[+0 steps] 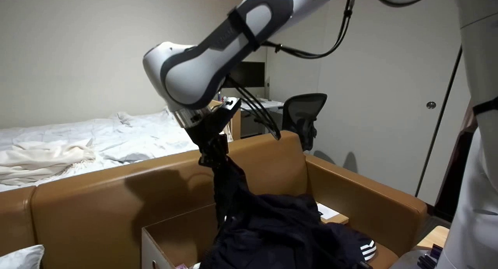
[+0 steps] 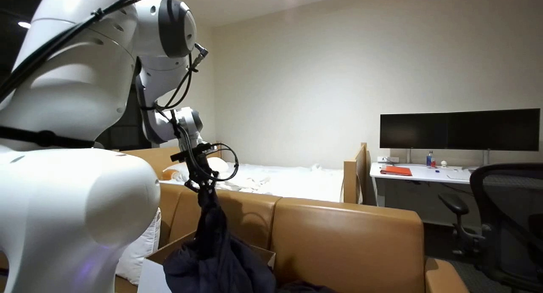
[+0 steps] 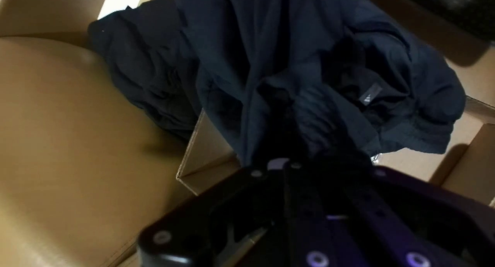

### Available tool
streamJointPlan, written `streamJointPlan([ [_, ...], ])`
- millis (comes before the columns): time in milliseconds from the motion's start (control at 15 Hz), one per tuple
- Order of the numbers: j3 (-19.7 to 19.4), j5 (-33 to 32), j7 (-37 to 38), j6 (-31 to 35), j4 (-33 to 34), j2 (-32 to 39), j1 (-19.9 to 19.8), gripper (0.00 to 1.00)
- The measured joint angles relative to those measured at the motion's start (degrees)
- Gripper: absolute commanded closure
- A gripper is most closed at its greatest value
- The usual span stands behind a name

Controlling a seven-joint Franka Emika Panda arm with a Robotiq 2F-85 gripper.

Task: Put the black trousers in the box

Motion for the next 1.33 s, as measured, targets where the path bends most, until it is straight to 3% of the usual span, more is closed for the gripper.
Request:
streamJointPlan([
  [600,-7.61,0.24,-0.05,6.07,1.00,9.46,-0.87,0.99],
  [1000,-8.53,4.35,-0.06,11.31,-2.08,18.20,-1.72,0.99],
  [1333,-8.15,5.59,-0.08,11.97,-2.71,22.86,-1.32,0.99],
])
